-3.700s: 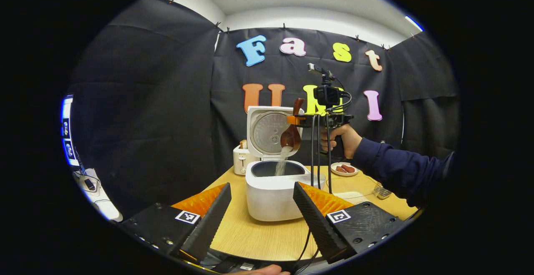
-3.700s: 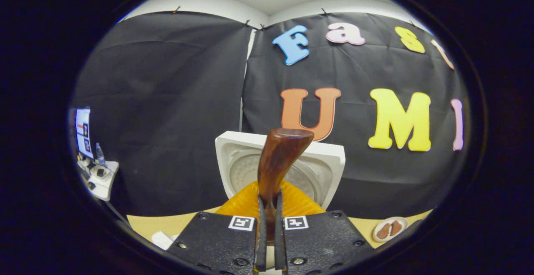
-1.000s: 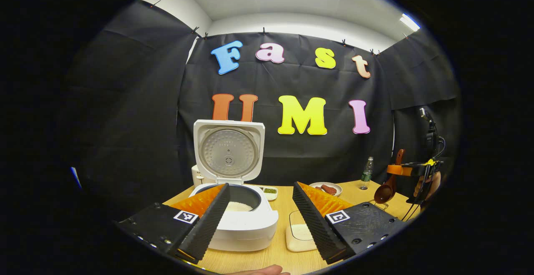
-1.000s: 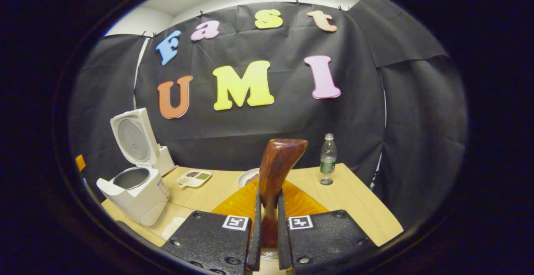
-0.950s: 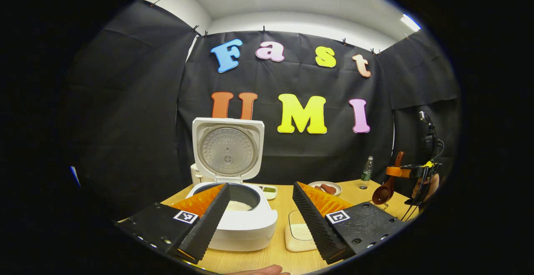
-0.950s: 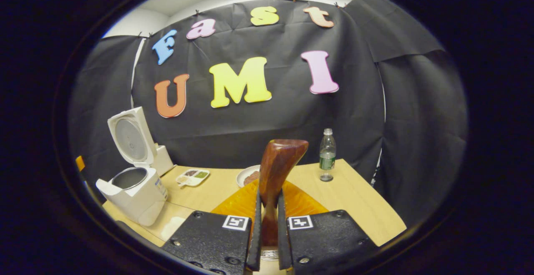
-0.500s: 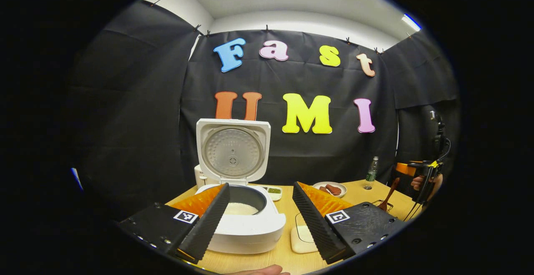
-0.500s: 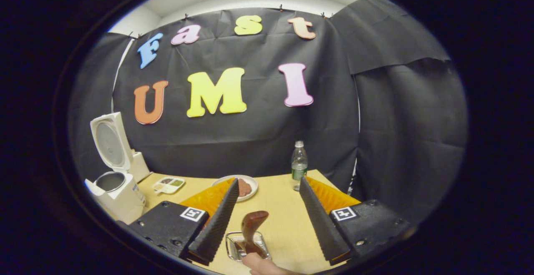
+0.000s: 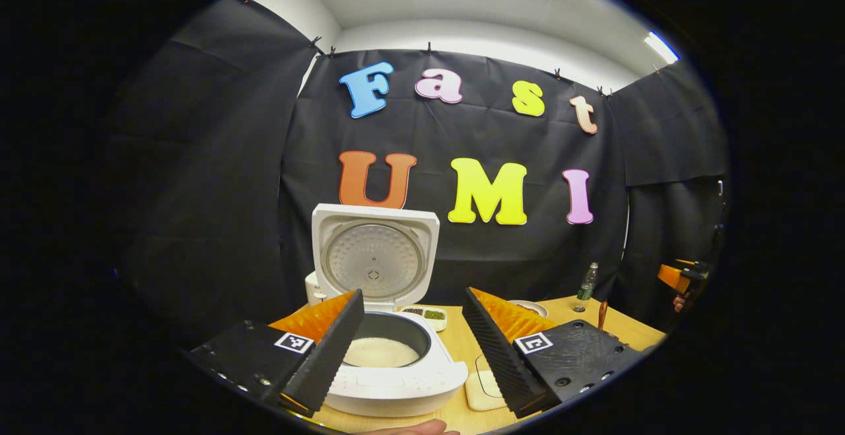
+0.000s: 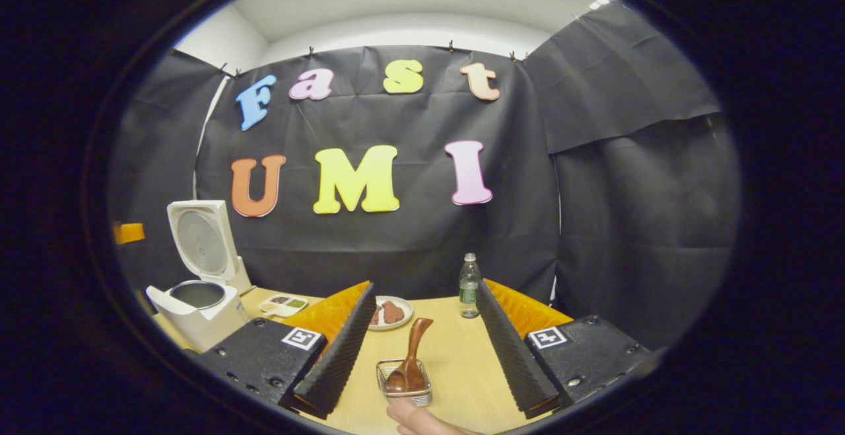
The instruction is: Close the left gripper, press the button to open the rice cooker; take a wooden spoon from the chopstick holder with the right hand, scoop a spoonful of rice and pour it into the rice cooker, then put the wooden spoon back into the chopstick holder.
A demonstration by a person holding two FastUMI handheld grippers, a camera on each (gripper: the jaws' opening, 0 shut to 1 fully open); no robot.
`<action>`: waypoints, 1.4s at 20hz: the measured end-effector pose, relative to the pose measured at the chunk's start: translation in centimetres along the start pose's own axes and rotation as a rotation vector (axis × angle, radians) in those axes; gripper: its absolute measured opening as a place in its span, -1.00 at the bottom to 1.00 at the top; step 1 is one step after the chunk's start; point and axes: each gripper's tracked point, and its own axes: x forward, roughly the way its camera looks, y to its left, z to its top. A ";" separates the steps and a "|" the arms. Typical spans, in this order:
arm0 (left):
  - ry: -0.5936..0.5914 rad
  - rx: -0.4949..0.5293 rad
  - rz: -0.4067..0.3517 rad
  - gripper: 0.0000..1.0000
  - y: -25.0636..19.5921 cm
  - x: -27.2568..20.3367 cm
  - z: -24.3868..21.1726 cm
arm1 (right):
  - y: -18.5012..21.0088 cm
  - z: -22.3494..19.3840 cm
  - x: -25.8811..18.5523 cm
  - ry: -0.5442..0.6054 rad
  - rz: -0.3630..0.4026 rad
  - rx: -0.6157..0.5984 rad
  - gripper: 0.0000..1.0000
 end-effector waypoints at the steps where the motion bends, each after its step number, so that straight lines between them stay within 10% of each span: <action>1: -0.011 0.003 0.000 0.89 0.3 0.5 0.9 | 0.1 -0.2 -0.6 0.000 0.008 -0.012 0.98; 20: -0.169 -0.025 0.098 0.88 6.3 12.4 17.2 | 0.1 0.3 -5.2 -0.048 0.118 0.078 0.97; 28: -0.034 0.073 0.216 0.87 10.1 21.1 12.0 | -1.7 -0.3 -3.9 -0.032 0.086 0.133 0.96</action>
